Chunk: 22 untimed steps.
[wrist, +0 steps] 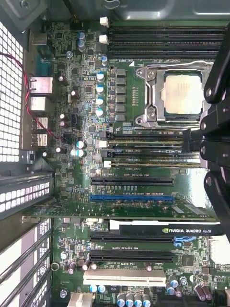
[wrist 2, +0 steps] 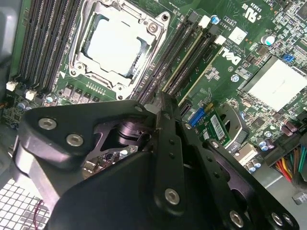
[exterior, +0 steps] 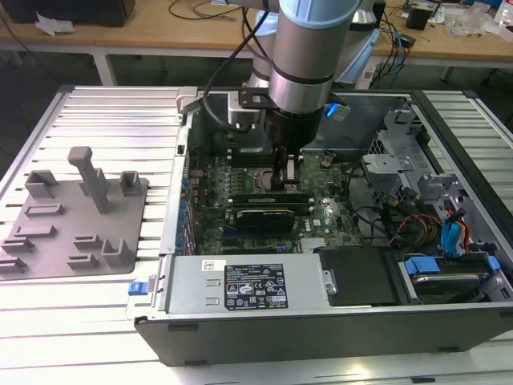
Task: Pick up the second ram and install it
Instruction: 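Press down the second ram until it locks into place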
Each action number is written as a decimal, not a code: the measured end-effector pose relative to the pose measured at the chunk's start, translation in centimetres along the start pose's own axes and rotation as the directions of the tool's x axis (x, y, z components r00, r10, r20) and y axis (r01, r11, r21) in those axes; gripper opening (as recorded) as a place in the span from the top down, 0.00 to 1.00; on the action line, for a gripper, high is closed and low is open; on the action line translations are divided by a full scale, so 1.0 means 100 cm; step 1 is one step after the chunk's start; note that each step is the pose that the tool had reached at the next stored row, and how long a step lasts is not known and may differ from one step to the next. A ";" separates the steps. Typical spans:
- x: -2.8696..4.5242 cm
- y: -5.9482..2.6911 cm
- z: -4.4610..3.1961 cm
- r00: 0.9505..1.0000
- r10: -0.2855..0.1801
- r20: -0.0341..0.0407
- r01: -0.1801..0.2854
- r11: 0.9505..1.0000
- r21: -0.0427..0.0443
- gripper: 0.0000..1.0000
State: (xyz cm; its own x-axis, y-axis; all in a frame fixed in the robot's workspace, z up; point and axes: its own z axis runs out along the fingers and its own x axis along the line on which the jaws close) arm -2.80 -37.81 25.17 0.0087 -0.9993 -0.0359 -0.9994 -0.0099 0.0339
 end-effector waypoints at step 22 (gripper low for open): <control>0.0005 -0.0544 -0.0018 1.000 -0.006 0.000 0.006 1.000 0.000 0.92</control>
State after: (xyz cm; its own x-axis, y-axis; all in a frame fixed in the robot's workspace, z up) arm 2.64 -37.80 25.17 0.0152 -0.9992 -0.0360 -0.9993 -0.0164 0.0339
